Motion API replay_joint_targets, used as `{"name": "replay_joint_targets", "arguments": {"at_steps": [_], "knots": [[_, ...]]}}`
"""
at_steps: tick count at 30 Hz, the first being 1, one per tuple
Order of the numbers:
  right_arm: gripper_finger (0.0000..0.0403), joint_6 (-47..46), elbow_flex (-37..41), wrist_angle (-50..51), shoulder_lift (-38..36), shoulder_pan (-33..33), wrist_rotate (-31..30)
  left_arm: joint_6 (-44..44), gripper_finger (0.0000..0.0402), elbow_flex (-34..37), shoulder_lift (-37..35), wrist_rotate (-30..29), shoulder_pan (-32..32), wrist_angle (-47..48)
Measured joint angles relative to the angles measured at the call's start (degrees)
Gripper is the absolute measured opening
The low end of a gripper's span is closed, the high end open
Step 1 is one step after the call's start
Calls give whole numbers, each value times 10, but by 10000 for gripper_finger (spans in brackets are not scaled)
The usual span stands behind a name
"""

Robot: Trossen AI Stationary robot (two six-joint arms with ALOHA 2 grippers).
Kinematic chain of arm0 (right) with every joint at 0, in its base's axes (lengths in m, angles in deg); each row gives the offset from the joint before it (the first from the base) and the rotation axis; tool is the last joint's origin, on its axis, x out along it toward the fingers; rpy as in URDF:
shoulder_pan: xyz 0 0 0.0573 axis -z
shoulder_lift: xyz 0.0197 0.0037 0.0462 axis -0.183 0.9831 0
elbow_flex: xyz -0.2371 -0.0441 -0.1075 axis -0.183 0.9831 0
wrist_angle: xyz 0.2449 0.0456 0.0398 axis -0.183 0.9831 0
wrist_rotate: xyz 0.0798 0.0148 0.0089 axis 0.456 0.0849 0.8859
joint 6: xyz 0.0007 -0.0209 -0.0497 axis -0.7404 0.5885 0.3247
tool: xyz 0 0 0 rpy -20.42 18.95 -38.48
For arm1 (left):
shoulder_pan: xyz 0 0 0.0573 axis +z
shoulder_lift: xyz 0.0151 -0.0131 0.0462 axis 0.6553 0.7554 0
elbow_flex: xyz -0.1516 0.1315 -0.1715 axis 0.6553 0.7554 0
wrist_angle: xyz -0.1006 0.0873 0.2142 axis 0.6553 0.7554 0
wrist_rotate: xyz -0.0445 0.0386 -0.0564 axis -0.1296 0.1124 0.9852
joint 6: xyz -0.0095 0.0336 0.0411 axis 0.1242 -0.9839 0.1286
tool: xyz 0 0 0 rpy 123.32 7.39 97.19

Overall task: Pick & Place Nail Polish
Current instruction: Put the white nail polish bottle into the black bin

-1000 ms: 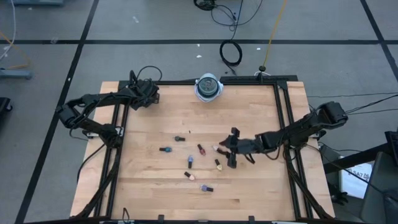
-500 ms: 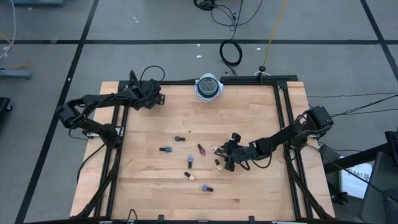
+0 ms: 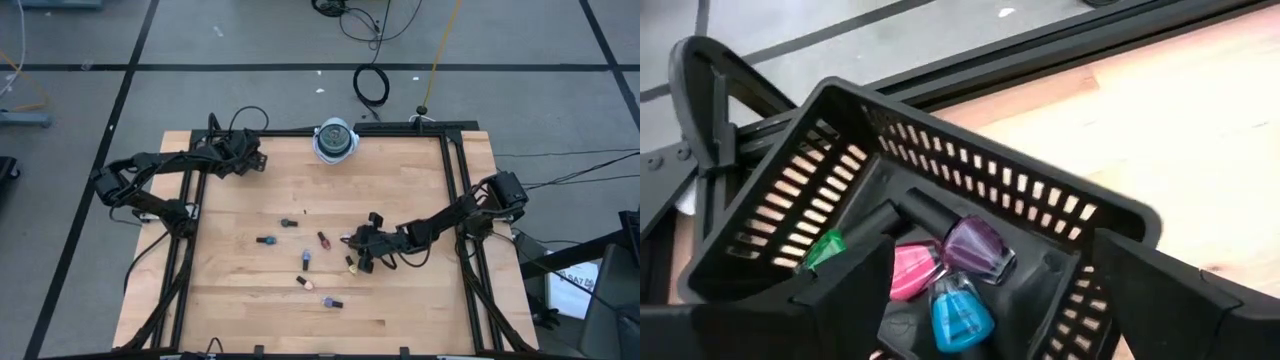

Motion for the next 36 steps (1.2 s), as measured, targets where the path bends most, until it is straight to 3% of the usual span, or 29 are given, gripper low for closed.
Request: {"name": "replay_joint_targets", "arguments": {"at_steps": [5, 8, 20, 27, 36], "knots": [[49, 17, 0, 2, 0, 0, 2, 2, 313, 0, 0, -52, 2, 26], [50, 30, 0, 2, 0, 0, 2, 6, 306, 0, 0, -83, 2, 32], [50, 90, 2, 11, -22, 6, -16, 2, 302, 0, -20, -96, -5, 31], [50, 181, 2, 9, -93, 41, -43, -10, 292, 0, -100, -87, -40, 34], [50, 293, 2, -5, -179, 100, -86, -12, 298, 0, -202, 2, -92, 4]]}}
